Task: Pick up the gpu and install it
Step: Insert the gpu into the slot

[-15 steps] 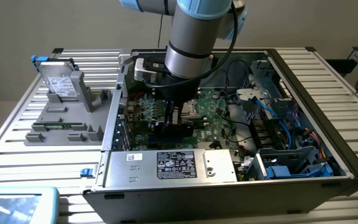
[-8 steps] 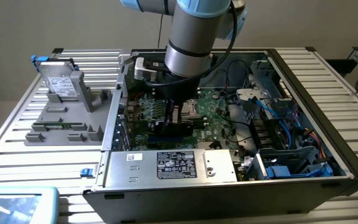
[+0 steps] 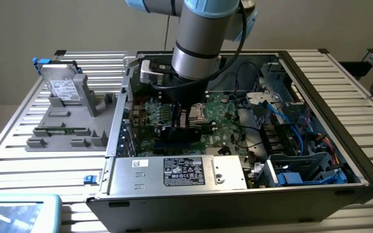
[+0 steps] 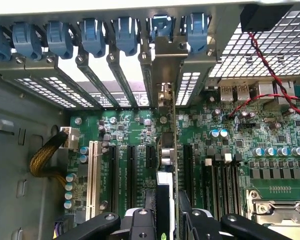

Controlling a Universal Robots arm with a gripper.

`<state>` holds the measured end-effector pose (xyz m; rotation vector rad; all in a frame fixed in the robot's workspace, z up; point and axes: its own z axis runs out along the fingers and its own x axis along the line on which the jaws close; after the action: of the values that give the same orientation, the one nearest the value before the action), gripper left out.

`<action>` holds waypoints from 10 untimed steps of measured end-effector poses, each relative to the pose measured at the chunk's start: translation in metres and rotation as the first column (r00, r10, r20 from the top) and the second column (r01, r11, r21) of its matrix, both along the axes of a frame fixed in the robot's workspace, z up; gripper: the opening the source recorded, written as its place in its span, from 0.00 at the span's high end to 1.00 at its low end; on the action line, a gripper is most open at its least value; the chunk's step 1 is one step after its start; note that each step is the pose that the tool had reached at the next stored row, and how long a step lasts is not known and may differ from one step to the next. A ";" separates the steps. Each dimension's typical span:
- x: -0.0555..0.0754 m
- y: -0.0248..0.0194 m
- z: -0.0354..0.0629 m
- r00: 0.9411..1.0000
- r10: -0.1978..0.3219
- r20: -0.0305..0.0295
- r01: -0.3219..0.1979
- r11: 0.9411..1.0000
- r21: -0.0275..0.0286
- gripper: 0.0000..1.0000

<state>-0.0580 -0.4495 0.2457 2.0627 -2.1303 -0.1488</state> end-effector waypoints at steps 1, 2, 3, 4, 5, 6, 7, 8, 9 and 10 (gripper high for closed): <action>0.000 0.0000 0.0000 1.000 0.001 0.000 -0.001 1.000 0.000 0.72; 0.000 0.0000 0.0001 1.000 0.002 0.000 -0.002 1.000 0.000 0.72; 0.000 0.0000 0.0000 1.000 0.002 0.000 -0.002 1.000 0.000 0.72; 0.000 0.0000 0.0000 1.000 0.003 0.000 -0.003 1.000 0.000 0.72; 0.000 0.0000 0.0000 1.000 0.004 0.000 -0.004 1.000 0.000 0.72; 0.000 0.0000 0.0000 1.000 0.004 0.000 -0.004 1.000 0.000 0.72; 0.000 0.0002 -0.0001 1.000 0.004 0.000 -0.004 1.000 0.000 0.72; 0.000 0.0003 -0.0001 1.000 0.004 0.000 -0.004 1.000 0.000 0.72; 0.000 0.0003 -0.0001 1.000 0.004 0.000 -0.004 1.000 0.000 0.72; 0.000 0.0004 -0.0001 1.000 0.004 0.000 -0.004 1.000 0.000 0.72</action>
<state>-0.0581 -0.4491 0.2456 2.0673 -2.1257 -0.1481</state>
